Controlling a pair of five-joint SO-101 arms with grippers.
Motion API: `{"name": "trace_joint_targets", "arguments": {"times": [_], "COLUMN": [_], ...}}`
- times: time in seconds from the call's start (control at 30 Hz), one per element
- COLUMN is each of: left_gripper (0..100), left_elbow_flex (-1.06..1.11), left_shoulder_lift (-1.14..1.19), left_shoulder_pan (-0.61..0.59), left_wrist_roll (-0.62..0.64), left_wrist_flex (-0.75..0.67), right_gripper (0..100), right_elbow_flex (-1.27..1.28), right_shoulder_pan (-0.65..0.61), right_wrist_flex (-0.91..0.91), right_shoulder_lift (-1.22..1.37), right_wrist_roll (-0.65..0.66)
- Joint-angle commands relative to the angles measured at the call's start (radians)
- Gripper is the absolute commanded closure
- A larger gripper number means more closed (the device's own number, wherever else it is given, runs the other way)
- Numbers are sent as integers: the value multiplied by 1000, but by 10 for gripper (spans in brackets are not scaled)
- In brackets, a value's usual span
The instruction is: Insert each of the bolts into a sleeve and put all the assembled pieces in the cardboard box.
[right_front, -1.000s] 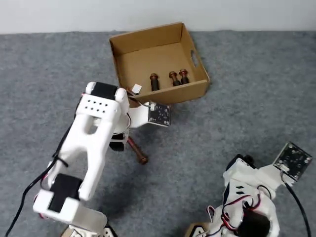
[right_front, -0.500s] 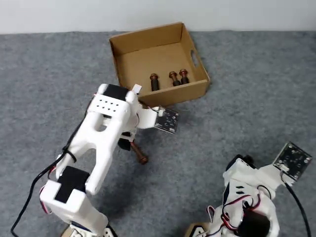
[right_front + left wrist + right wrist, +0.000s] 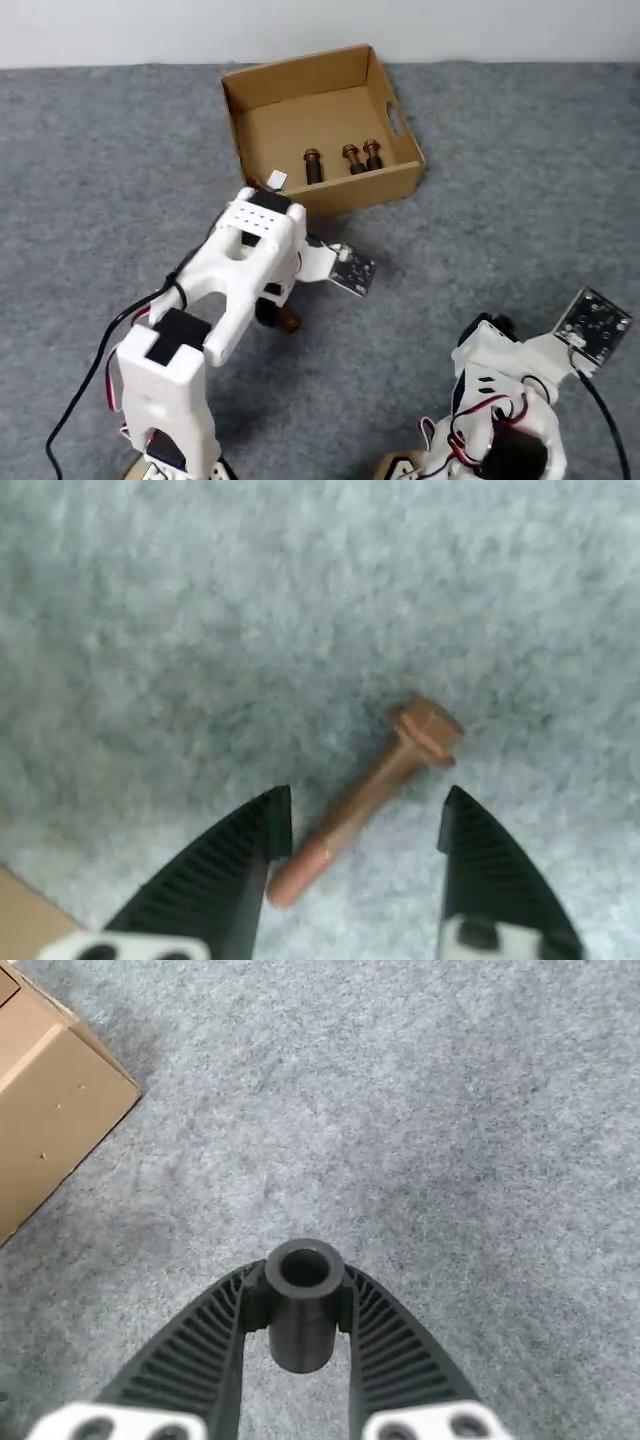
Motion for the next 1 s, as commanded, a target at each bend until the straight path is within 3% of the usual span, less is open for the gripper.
{"name": "trace_joint_targets", "arguments": {"times": [0.0, 0.23, 0.57, 0.83, 0.97], "left_gripper": [803, 869, 991, 992, 992], "left_elbow_flex": [-13, -5, -15, -19, -16], "left_shoulder_lift": [-2, 6, -14, -218, -354], "left_shoulder_pan": [34, 57, 60, 94, 104], "left_wrist_roll": [23, 28, 35, 230, 384], "left_wrist_flex": [-20, -9, 126, 259, 278], "right_gripper": [991, 991, 991, 991, 991], "right_elbow_flex": [-5, -5, -5, -11, -21], "right_shoulder_pan": [5, 5, 5, 5, -59], "right_wrist_flex": [-24, -24, -24, -24, -19], "right_shoulder_lift": [5, 5, 5, 4, 4], "right_wrist_roll": [11, 9, 8, 11, 11]}}
